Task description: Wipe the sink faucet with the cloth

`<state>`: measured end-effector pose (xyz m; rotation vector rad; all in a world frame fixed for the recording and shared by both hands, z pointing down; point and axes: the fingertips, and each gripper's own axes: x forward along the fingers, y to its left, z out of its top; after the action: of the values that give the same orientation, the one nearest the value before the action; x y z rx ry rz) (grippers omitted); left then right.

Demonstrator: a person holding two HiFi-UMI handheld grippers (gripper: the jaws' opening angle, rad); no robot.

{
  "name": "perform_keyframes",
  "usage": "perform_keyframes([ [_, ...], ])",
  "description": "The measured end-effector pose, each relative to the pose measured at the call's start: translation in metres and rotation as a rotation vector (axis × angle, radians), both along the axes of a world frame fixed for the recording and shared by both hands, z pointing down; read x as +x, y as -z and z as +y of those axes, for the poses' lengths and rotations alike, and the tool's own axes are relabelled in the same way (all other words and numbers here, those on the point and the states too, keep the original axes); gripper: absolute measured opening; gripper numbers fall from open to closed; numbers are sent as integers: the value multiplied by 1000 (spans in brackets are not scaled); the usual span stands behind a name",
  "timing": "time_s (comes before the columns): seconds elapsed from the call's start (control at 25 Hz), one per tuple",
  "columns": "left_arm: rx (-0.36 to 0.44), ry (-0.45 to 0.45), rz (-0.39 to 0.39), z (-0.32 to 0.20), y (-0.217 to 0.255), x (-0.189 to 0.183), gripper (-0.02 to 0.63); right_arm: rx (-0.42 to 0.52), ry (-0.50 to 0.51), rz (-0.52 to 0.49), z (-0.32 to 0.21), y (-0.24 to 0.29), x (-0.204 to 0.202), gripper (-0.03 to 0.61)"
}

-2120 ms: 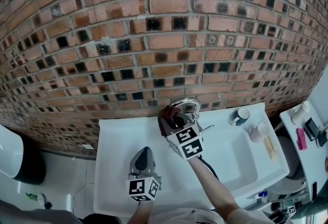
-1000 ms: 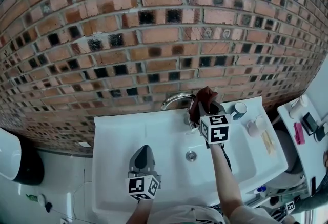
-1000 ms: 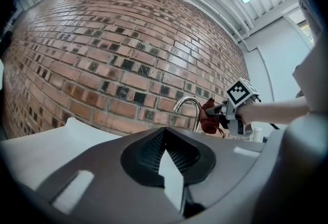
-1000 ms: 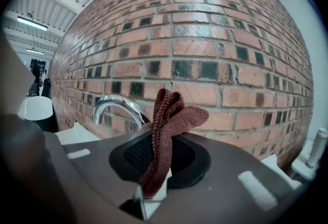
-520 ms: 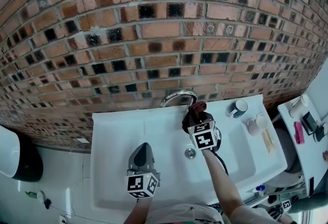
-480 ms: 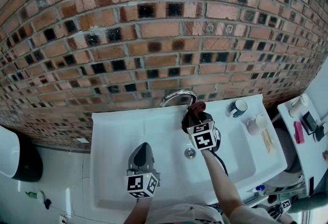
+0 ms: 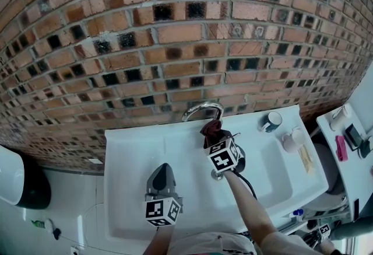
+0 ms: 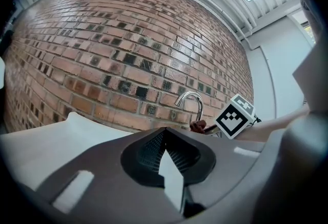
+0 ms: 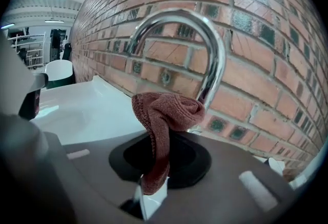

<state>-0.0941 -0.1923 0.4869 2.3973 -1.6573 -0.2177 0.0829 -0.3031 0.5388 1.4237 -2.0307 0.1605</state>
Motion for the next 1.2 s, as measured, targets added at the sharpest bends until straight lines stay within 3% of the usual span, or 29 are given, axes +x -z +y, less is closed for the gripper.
perform_keyframes([
  [0.28,-3,24,-4,-5,0,-11,-5,-53,48,98,6,-31,-21,46],
  [0.48,-3,20,5,-3,-1,-9,-6,-43,44,-136,27,-26,-27,46],
  [0.64,41,6,1,0,16,-6,-6,69,74,-377,54,27,-35,46],
  [0.76,105,12,-40,3,40,-7,-6,179,89,-502,81,78,-37,46],
  [1.0,241,-14,-105,17,91,-1,-6,336,96,-587,135,139,-36,46],
  [1.2,253,-4,-80,27,103,-6,-6,321,113,-603,165,132,-43,47],
])
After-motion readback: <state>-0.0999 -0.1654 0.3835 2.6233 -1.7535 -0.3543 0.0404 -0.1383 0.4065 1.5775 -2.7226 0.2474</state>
